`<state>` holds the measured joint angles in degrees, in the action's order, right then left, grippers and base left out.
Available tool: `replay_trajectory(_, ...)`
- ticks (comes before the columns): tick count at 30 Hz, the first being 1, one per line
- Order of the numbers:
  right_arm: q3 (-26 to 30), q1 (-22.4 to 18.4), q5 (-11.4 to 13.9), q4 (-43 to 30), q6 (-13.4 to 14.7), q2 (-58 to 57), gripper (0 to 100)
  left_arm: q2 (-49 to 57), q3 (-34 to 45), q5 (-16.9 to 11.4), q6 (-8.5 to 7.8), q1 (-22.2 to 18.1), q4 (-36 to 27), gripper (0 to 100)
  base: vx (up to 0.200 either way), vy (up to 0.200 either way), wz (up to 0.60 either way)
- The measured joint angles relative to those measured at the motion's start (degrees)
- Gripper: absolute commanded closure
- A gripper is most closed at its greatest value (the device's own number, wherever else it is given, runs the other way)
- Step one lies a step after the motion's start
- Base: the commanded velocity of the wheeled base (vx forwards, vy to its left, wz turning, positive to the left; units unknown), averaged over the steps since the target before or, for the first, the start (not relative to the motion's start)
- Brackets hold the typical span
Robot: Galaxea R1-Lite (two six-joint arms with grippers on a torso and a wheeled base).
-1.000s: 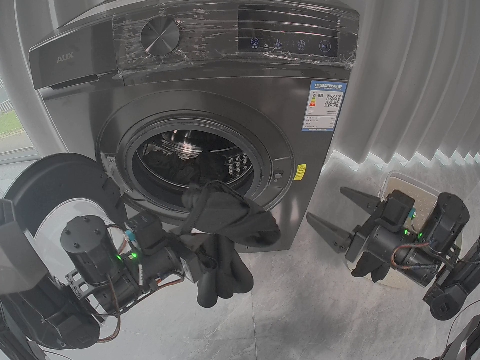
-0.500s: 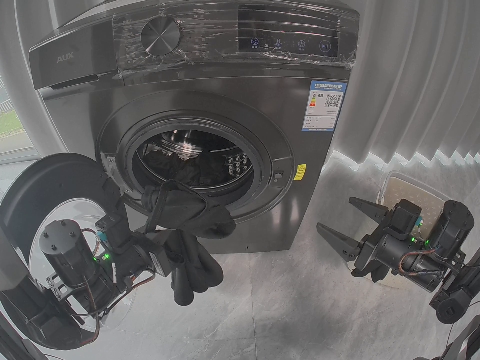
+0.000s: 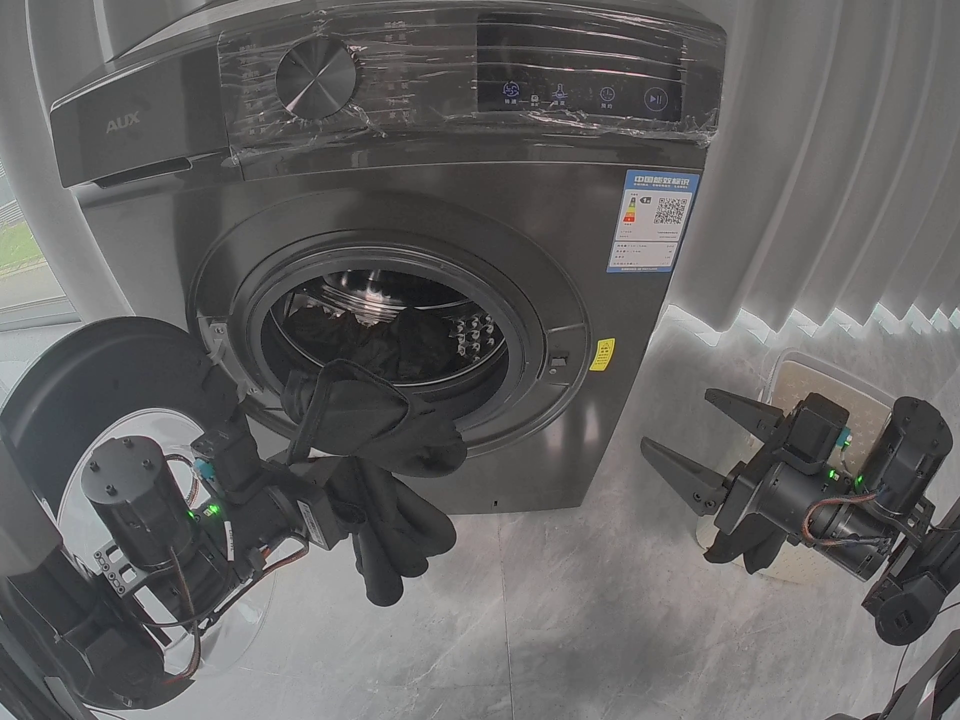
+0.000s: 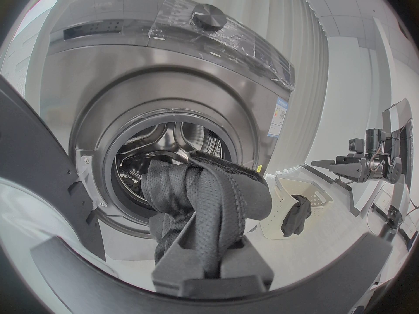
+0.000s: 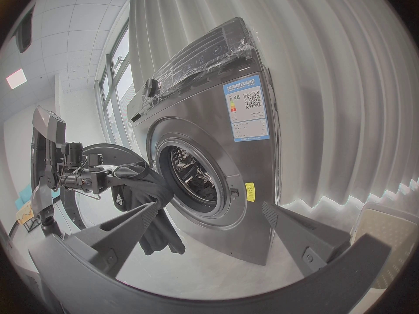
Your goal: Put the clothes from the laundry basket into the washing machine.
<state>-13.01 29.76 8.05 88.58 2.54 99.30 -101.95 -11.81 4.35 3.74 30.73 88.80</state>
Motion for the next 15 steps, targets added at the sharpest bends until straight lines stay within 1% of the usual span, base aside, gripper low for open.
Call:
replay_trajectory(7,-0.02,0.34,-0.15,0.0,0.02,-0.02,0,-1.66,0.18,0.11,-0.07,0.51,0.05,100,0.0,0.0,0.0)
replay_trajectory(13,0.09,0.28,-0.22,0.0,0.02,-0.05,0,-2.79,0.44,0.18,0.06,1.18,0.05,100,0.0,0.2,0.0)
replay_trajectory(15,0.11,0.34,-0.24,0.0,0.02,-0.05,0,-2.99,0.46,0.18,0.05,1.24,0.05,100,0.0,0.0,0.0)
